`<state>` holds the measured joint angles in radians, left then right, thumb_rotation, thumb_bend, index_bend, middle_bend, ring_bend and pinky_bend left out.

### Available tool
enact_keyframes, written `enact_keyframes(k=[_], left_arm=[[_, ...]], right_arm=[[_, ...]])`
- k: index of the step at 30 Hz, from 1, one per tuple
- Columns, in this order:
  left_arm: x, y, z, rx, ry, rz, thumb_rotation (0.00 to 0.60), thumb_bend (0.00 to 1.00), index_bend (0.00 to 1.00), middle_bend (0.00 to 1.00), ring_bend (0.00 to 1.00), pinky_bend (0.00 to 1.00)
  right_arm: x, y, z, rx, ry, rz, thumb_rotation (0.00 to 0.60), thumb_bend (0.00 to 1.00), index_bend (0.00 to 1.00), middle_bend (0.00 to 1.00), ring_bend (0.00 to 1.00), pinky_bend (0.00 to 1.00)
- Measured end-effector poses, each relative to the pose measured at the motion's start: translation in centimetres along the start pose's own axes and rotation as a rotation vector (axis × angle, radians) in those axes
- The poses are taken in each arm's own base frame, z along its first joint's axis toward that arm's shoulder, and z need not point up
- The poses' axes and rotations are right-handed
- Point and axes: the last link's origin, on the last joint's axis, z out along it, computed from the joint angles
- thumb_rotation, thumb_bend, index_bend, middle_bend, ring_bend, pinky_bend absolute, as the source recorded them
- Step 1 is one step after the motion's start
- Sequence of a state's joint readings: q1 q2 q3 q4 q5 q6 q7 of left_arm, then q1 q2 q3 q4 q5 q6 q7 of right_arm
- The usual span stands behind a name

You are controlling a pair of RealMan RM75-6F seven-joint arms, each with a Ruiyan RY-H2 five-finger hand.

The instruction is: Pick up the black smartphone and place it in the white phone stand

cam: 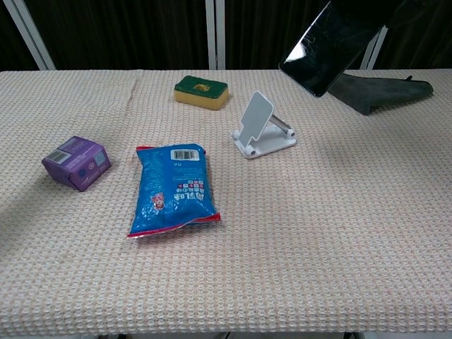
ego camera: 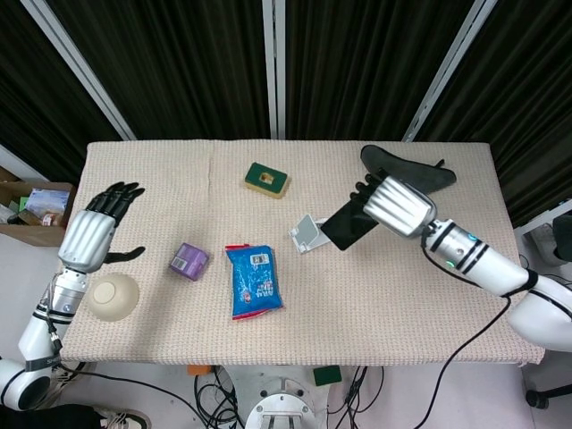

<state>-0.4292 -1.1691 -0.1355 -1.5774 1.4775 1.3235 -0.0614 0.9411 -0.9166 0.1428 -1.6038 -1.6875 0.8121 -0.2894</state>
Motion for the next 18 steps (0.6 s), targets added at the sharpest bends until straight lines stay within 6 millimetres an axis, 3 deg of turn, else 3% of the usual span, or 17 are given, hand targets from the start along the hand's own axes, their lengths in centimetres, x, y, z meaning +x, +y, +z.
enact_keyframes(k=[4,10,18], left_arm=[[0.0,-0.2,-0.2,0.008,0.002,-0.008,0.600,0.07,0.12,0.11,0.08,0.20],[0.2,-0.7,-0.5,0.017,0.004,-0.016,0.600,0.07,0.12,0.10,0.08,0.20],[-0.1,-1.1,-0.7,0.021,-0.005,-0.022,0.600,0.07,0.12,0.11,0.08,0.20]], right_arm=[[2.7,-0.5,3.1,0.062,-0.074,-0.113,0.600,0.68,0.84,0.70,0.59,0.41],[5.6,-1.2,6.3,0.108,-0.131,-0.194,0.600,0.68,0.84,0.70,0.59,0.41],[6.2,-2.6,7.9,0.122,-0.180,-0.223,0.600,0.68,0.84,0.70,0.59,0.41]])
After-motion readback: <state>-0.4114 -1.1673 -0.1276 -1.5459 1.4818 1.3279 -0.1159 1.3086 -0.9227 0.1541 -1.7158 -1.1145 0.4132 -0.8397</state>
